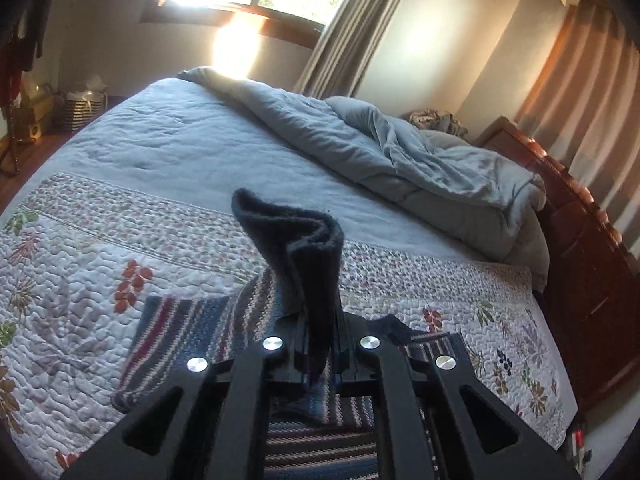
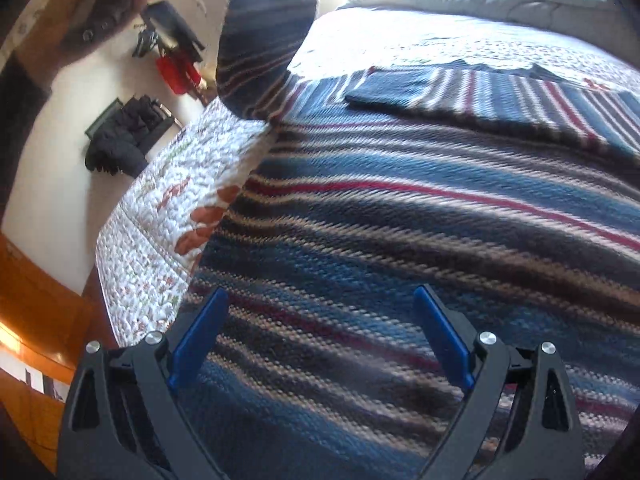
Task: Fold small clothes
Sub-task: 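Lift that sleeve over the sweater body with the left tool and release, then grasp the side edge of the sweater body with the right tool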
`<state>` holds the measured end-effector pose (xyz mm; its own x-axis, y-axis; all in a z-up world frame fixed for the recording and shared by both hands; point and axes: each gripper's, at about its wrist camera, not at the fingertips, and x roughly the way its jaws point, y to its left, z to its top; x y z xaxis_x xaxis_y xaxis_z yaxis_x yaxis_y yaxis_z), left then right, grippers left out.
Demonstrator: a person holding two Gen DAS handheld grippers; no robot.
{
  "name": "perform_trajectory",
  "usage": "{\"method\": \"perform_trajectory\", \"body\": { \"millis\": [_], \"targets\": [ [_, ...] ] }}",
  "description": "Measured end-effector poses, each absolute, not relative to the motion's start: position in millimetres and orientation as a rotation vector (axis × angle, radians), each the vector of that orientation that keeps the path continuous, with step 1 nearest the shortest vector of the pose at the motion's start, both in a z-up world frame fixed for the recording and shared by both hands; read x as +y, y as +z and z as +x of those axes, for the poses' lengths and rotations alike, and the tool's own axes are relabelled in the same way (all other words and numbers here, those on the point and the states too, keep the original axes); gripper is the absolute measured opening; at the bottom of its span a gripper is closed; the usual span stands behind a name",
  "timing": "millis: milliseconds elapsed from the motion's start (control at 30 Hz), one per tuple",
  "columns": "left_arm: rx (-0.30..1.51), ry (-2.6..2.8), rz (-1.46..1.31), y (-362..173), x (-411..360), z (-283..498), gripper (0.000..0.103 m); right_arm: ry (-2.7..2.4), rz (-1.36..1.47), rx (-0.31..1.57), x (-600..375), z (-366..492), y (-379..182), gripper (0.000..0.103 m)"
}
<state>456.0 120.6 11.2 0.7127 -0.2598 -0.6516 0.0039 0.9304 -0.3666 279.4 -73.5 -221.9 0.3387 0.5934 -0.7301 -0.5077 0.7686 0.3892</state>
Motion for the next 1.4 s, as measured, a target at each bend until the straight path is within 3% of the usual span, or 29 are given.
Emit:
{"method": "perform_trajectory", "body": {
  "millis": [267,700,733,767,800,867,1067,1367,1400],
  "targets": [
    [0.839,-0.19,-0.242,-56.0,4.9,471.0,0.007,0.69,0.196,1.007,-112.4,285.1,-220.1,0.093],
    [0.95,-0.203,-0.155,-167.9,-87.0,470.2,0.009,0.728,0.237,0.915,-147.9,271.6,-196.6,0.093],
    [0.959,-0.211,-0.159,-172.1,-87.6,469.9,0.012,0.726,0.211,0.908,-145.5,269.8,-197.1,0.093],
    [0.974,-0.232,-0.171,-175.5,-87.7,470.1,0.025,0.734,0.207,0.899,-145.1,268.2,-197.2,0.093],
    [0.995,-0.269,-0.185,-178.5,-88.6,469.9,0.051,0.756,0.214,0.89,-145.7,266.9,-195.8,0.093],
    [0.991,-0.313,-0.189,-174.4,-86.3,465.4,0.079,0.777,0.221,0.871,-148.8,265.8,-190.9,0.093],
    [0.924,-0.38,-0.224,-142.1,-50.6,433.0,0.092,0.808,0.396,0.927,-167.4,285.9,-200.5,0.093],
    [0.78,-0.249,-0.369,-158.2,42.8,330.3,0.094,0.752,0.897,0.984,-223.9,369.2,-192.7,0.092],
    [0.754,-0.254,-0.37,-159.3,44.5,324.0,0.095,0.72,0.93,0.985,-227.4,386.9,-190.9,0.085]
  ]
}}
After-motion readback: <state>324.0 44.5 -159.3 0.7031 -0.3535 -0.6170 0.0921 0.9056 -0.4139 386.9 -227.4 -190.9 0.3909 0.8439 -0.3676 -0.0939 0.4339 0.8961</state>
